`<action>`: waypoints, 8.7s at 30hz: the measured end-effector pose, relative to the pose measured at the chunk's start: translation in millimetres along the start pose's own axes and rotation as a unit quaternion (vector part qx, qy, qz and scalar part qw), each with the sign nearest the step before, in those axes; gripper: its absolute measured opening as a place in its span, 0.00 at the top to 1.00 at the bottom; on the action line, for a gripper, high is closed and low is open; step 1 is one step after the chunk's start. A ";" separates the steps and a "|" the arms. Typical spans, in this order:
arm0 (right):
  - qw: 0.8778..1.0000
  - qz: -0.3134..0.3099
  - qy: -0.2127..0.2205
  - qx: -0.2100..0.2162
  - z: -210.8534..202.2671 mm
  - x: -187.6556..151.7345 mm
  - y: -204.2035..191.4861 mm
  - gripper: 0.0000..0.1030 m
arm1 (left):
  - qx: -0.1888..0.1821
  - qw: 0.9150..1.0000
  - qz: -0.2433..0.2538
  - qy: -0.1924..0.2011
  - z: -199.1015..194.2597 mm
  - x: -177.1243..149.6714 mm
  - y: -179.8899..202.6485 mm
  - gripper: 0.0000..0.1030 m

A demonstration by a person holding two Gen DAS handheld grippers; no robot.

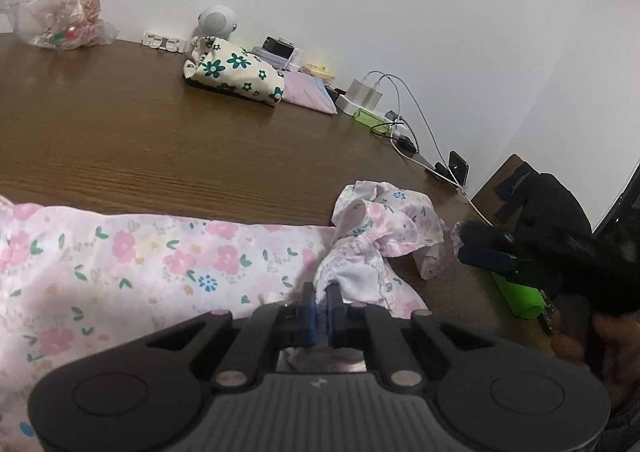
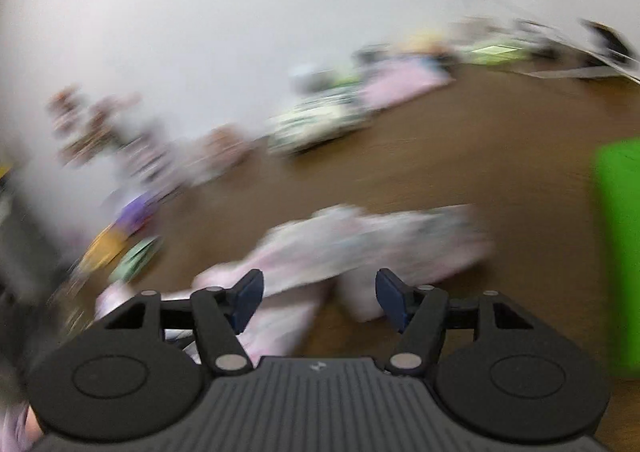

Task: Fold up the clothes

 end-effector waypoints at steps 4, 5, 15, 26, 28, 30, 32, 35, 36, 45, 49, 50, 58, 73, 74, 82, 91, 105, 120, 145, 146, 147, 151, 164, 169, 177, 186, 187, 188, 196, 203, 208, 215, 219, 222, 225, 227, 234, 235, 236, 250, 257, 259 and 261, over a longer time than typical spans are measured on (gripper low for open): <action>0.993 0.095 0.044 -0.047 2.2 11.3 41.0 0.36 | 0.003 1.000 0.012 0.008 -2.4 -2.3 2.0 0.95; 0.991 0.109 0.050 -0.052 4.9 12.3 47.7 0.37 | 0.006 1.000 0.018 0.013 -2.7 -2.6 3.3 0.94; 0.978 -0.150 0.026 0.142 22.8 21.2 -71.8 0.96 | -0.005 0.997 -0.023 0.074 -38.8 12.9 -17.3 0.64; 0.928 -0.203 -0.217 0.226 106.9 -112.4 -153.2 0.94 | 0.019 0.992 -0.038 0.122 -90.8 19.8 -44.6 0.35; 0.927 -0.199 -0.226 0.221 108.2 -119.8 -152.6 0.92 | 0.030 0.995 -0.020 0.094 -76.4 12.4 -39.3 0.37; 0.930 -0.191 -0.222 0.221 102.8 -116.6 -148.8 0.83 | 0.036 0.997 -0.017 0.063 -61.0 4.3 -40.7 0.41; 0.934 -0.183 -0.216 0.219 91.0 -110.2 -142.0 0.61 | 0.044 0.998 -0.017 0.042 -48.5 -3.2 -43.8 0.56; 0.942 -0.174 -0.197 0.209 58.7 -96.6 -130.8 0.56 | 0.059 0.997 -0.005 0.041 -42.9 -11.0 -48.5 0.63; 0.946 -0.171 -0.184 0.207 51.5 -84.6 -126.5 0.56 | 0.060 0.997 -0.003 0.041 -43.9 -12.0 -49.3 0.63; 0.967 -0.188 -0.106 0.138 75.9 -11.7 -80.4 0.59 | 0.060 0.997 -0.028 0.040 -47.4 -12.0 -56.1 0.77; 0.954 -0.200 -0.164 0.149 112.3 -32.1 -88.2 0.73 | 0.080 0.994 -0.045 0.055 -59.6 -11.6 -61.6 0.70; 0.950 -0.209 -0.178 0.149 119.5 -38.8 -92.9 0.73 | 0.091 0.992 -0.058 0.060 -65.9 -12.6 -68.6 0.63; 0.920 -0.294 -0.218 0.138 87.5 -53.6 -123.3 0.53 | 0.204 0.972 -0.100 0.065 -140.7 -27.8 -109.0 0.46; 0.831 -0.374 -0.352 0.216 218.0 -86.9 -200.6 0.59 | 0.300 0.952 -0.067 0.008 -124.3 -55.7 -118.2 0.40; 0.829 -0.379 -0.355 0.208 221.1 -95.4 -200.3 0.60 | 0.301 0.951 -0.063 0.009 -123.0 -55.8 -118.7 0.40; 0.886 -0.349 -0.286 0.104 200.6 -62.3 -147.2 0.94 | 0.258 0.966 -0.002 0.010 -60.8 0.0 -106.5 0.64; 0.955 -0.222 -0.183 -0.069 100.9 3.3 -11.6 0.95 | 0.115 0.981 0.154 -0.021 86.7 90.2 3.4 0.73; 0.962 -0.235 -0.139 0.014 103.2 41.8 -2.1 0.58 | 0.115 0.988 0.101 -0.012 56.4 91.4 -15.6 0.51; 0.978 -0.171 -0.111 -0.041 113.0 38.9 39.9 0.97 | 0.078 0.996 0.030 -0.038 118.5 113.4 -7.0 0.94; 0.992 -0.106 -0.058 -0.039 93.7 50.1 60.0 0.97 | 0.019 0.999 0.019 -0.039 140.0 125.1 9.1 1.00; 0.993 -0.097 -0.049 -0.041 90.6 53.4 63.0 0.97 | 0.023 0.999 0.020 -0.037 136.8 125.1 7.0 1.00; 0.994 -0.087 -0.040 -0.042 87.5 56.7 66.1 0.97 | 0.029 0.999 0.017 -0.036 135.1 125.4 4.1 1.00; 0.995 -0.083 -0.031 -0.056 86.6 60.3 70.6 0.97 | 0.041 0.998 0.005 -0.039 138.3 127.0 -3.4 1.00; 0.966 -0.209 -0.136 -0.064 119.7 34.0 28.4 0.77 | 0.081 0.996 0.041 0.005 116.1 131.8 12.5 0.83; 0.972 -0.219 -0.029 -0.075 74.7 62.4 4.5 0.57 | 0.077 0.993 0.080 0.042 61.5 124.5 25.2 0.69; 0.978 -0.208 -0.032 0.015 -34.1 41.1 -31.0 0.48 | -0.022 0.992 0.122 0.020 -10.9 39.4 56.7 0.63; 0.983 -0.148 -0.101 0.046 -6.9 -29.0 -20.2 0.75 | -0.028 0.995 0.099 0.001 -19.4 1.7 52.4 0.82; 0.981 -0.154 -0.110 0.040 -1.5 -32.6 -18.3 0.76 | -0.029 0.995 0.099 0.003 -21.4 0.4 51.5 0.82; 0.979 -0.162 -0.122 0.034 3.4 -38.4 -14.9 0.76 | -0.030 0.995 0.098 0.005 -23.3 -0.9 50.7 0.82; 0.964 -0.234 -0.101 0.075 -33.5 -32.4 -35.9 0.50 | -0.058 0.992 0.110 0.023 -45.4 -11.9 45.3 0.55; 0.937 -0.305 -0.122 0.119 -50.0 -61.9 -57.2 0.29 | -0.098 0.976 0.192 0.026 -61.1 -37.6 60.4 0.45; 0.923 -0.337 -0.128 0.131 -49.2 -70.2 -62.9 0.22 | -0.090 0.972 0.215 0.017 -53.3 -48.0 60.9 0.46; 0.911 -0.357 -0.160 0.128 -32.2 -78.7 -53.2 0.22 | -0.082 0.975 0.207 0.004 -43.9 -50.4 50.8 0.62; 0.904 -0.366 -0.182 0.124 -22.7 -87.8 -49.5 0.24 | -0.086 0.976 0.198 0.002 -41.6 -48.2 50.6 0.69; 0.910 -0.348 -0.183 0.130 -17.9 -89.9 -45.7 0.35 | -0.087 0.977 0.194 -0.001 -38.9 -46.9 51.7 0.81; 0.926 -0.307 -0.168 0.143 -20.4 -80.4 -36.1 0.64 | -0.108 0.977 0.183 -0.005 -42.3 -48.0 53.3 0.90; 0.931 -0.280 -0.175 0.157 -25.0 -78.9 -32.1 0.84 | -0.120 0.973 0.198 0.002 -51.4 -52.7 60.5 0.90; 0.934 -0.197 -0.198 0.221 -54.3 -86.1 -27.6 0.87 | -0.128 0.940 0.296 0.110 -101.3 -78.1 97.7 0.17; 0.936 -0.181 -0.200 0.225 -56.8 -84.8 -24.9 0.87 | -0.129 0.933 0.312 0.124 -105.5 -82.1 101.5 0.17; 0.937 -0.168 -0.200 0.231 -58.7 -82.5 -23.8 0.87 | -0.131 0.925 0.328 0.139 -109.6 -86.1 105.2 0.17; 0.904 -0.031 -0.272 0.328 -61.0 -67.0 -26.6 0.87 | -0.184 0.874 0.430 0.131 -78.5 -99.4 117.0 0.57; 0.926 -0.113 -0.225 0.280 -85.6 -51.0 -37.0 0.42 | -0.262 0.899 0.346 0.055 -62.3 -83.2 107.3 0.88; 0.928 -0.191 -0.193 0.255 -102.1 -51.2 -42.0 0.17 | -0.273 0.903 0.328 0.050 -64.2 -77.2 104.7 0.88; 0.919 -0.295 -0.164 0.204 -110.3 -62.1 -42.4 0.06 | -0.281 0.906 0.313 0.047 -65.4 -72.2 104.7 0.88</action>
Point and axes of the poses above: each gripper's, at about its wrist camera, not at the fingertips, and z roughly the way its jaws point, y to its right, x to its top, the point moved 8 cm from there along z, roughly the way its jaws point, and after that the axes turned 14 degrees about x, right-handed, at the moved point
